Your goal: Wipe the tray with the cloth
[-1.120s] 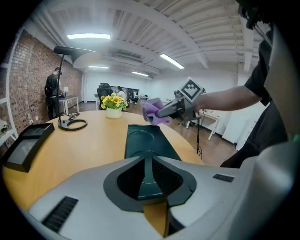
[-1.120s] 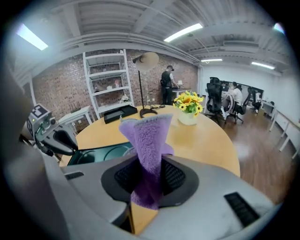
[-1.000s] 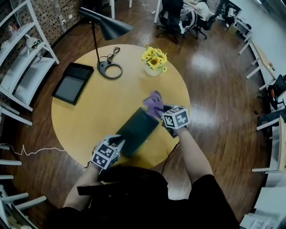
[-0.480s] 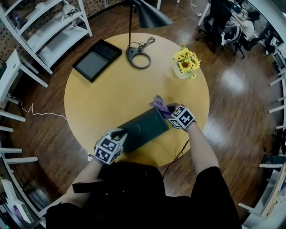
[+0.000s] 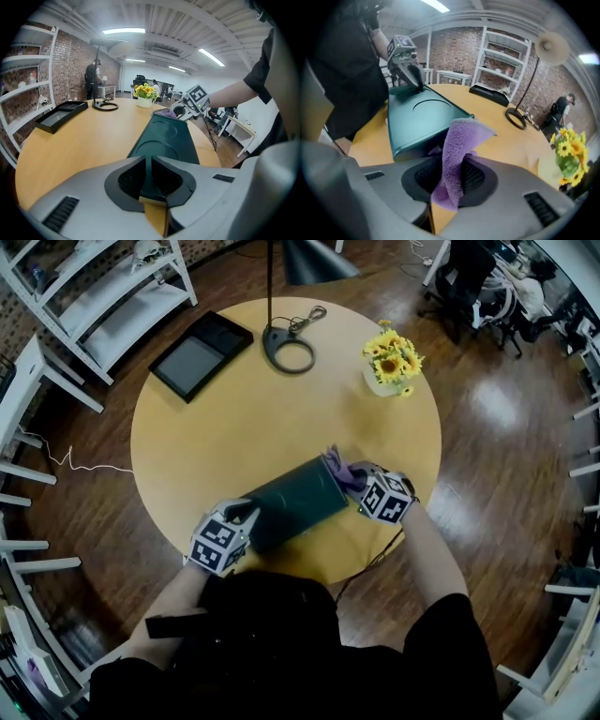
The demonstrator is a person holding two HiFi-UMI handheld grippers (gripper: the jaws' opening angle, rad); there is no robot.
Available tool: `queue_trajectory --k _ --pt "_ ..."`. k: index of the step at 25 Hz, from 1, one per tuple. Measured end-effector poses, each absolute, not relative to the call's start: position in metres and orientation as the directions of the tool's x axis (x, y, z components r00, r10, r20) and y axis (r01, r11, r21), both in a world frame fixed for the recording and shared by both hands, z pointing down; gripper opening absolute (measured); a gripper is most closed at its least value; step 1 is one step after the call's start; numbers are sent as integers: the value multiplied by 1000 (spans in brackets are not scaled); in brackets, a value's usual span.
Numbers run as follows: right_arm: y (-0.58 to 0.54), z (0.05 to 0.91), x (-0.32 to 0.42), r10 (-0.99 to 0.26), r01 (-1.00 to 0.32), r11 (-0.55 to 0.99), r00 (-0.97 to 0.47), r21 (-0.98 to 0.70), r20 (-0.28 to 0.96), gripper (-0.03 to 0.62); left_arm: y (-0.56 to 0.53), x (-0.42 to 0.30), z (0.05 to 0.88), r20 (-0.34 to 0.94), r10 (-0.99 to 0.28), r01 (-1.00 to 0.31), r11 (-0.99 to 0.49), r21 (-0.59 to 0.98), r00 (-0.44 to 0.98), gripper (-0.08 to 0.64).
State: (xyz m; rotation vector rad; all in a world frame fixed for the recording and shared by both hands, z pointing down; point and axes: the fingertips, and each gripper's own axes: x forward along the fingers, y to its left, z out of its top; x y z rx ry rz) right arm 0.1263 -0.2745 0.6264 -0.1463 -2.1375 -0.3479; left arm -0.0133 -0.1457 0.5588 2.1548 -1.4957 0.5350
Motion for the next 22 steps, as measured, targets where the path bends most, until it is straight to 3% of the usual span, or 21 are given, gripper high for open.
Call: queue_trajectory --k 4,8,15,22 --pt "-260 619 134 -74 383 873 -509 303 857 89 -144 -16 560 560 -764 -946 -291 143 320 32" --pt "-251 626 149 -90 428 848 -466 313 880 89 -144 -15 561 567 -758 -945 -289 152 323 31" --pt "-241 631 165 -150 371 868 -438 331 886 89 -145 -14 563 577 -740 -937 -304 172 346 31" --pt "-227 631 182 -210 215 919 -443 331 871 89 -147 -11 561 585 -711 -917 -355 182 391 28"
